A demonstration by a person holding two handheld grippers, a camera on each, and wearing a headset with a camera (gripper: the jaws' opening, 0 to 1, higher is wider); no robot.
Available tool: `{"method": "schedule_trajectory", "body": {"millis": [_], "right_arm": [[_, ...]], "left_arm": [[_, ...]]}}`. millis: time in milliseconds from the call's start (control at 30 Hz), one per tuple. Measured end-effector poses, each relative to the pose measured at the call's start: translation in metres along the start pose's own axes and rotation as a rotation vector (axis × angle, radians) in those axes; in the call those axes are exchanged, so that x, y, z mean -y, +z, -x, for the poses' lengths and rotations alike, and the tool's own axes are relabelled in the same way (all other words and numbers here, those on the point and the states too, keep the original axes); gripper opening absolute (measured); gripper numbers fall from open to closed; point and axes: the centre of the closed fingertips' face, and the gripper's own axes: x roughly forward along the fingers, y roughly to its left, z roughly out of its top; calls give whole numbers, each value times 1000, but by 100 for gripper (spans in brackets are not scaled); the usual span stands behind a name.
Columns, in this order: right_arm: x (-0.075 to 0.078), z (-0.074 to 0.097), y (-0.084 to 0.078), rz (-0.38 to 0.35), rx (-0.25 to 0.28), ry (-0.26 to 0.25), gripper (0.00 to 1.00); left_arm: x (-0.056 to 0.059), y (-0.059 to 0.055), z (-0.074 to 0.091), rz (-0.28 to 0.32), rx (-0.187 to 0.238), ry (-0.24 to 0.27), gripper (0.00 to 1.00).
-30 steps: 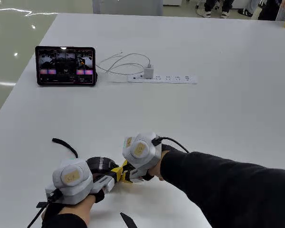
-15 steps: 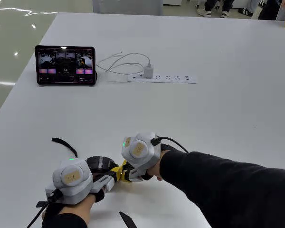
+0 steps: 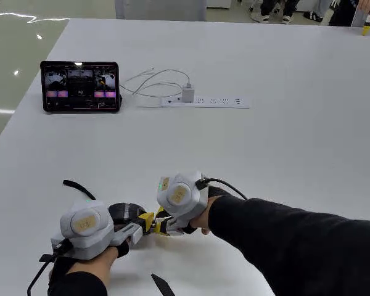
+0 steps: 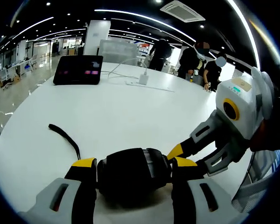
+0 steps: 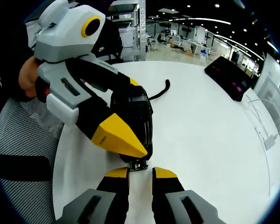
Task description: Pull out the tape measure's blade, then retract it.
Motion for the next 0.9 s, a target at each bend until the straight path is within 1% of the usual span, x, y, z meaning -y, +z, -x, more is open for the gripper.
{"method": "schedule_trajectory", "body": {"millis": [33,133,167,200,233,267,333,400,500,533,567,600,667,767,833,900], "right_arm": [[1,1,-1,-1,2,-4,15],[2,6,-2,0,5,-20,15],[3,7,-2,-1,7,-29,13],[4,11,-2,-14,16,-42,13],[4,12,-2,-29,25,-44,13],[5,15,-4,-45,32,-47,14],[5,19,-6,-51,37,-52,15],[5,24,-8,-89,50,-61,18],[4,32,-11,-127,71,-68,24],[3,36,-14,-136,74,-75,25],[3,38,-17,-141,74,-79,27],[4,42,-21,-152,77,-87,28],[4,48,-26,-170,86,-101,29],[3,60,-36,-191,98,-122,31],[3,68,-41,-194,106,-138,31],[3,74,-45,-200,111,-146,32]], "left_arm": [[0,3,0,-15,0,-3,61],[0,7,1,-29,4,-21,64],[3,6,1,-26,-1,-45,66],[4,4,1,-11,-15,-65,68],[3,3,1,-13,-19,-60,71],[2,1,0,-24,-23,-61,73],[1,0,1,-30,-24,-67,73],[0,2,3,-36,-23,-75,77],[0,3,6,-63,-30,-105,82],[1,5,7,-83,-30,-124,84],[1,6,8,-85,-29,-133,86],[1,7,9,-90,-29,-156,88],[-1,7,10,-94,-33,-172,89],[-4,11,11,-109,-22,-206,99],[-6,11,13,-122,-33,-227,98],[-6,11,16,-152,-43,-246,99]]}}
